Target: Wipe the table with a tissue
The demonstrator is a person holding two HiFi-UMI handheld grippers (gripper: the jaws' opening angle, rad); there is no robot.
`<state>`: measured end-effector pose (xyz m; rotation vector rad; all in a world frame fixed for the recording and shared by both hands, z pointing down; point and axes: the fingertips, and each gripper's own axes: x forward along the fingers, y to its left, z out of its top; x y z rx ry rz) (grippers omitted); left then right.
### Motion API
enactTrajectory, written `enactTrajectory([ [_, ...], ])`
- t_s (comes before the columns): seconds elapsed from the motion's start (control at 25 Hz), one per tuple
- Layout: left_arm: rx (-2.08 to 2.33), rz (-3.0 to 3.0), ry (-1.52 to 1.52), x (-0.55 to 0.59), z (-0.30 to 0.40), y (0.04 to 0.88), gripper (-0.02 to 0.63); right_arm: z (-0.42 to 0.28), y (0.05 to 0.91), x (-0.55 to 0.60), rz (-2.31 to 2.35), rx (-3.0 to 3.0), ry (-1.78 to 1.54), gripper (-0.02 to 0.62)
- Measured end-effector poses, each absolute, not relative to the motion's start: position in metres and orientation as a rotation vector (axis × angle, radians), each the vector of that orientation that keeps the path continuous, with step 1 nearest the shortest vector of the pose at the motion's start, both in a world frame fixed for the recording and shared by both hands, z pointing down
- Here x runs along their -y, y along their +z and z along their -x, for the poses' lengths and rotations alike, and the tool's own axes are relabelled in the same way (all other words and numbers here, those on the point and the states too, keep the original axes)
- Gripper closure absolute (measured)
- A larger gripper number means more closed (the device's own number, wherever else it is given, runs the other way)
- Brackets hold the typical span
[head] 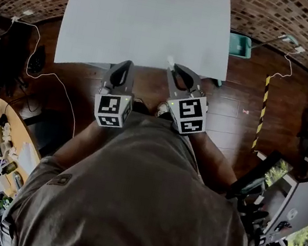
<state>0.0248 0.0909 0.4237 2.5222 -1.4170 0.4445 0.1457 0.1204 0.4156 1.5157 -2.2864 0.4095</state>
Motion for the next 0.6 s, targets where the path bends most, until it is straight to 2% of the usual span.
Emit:
enactTrajectory([
  [0.6, 1.321, -2.566, 0.41, -0.104, -0.011, 0.414, 0.604, -0.126, 0.395, -0.139, -1.611, 2.251, 0.419, 0.537],
])
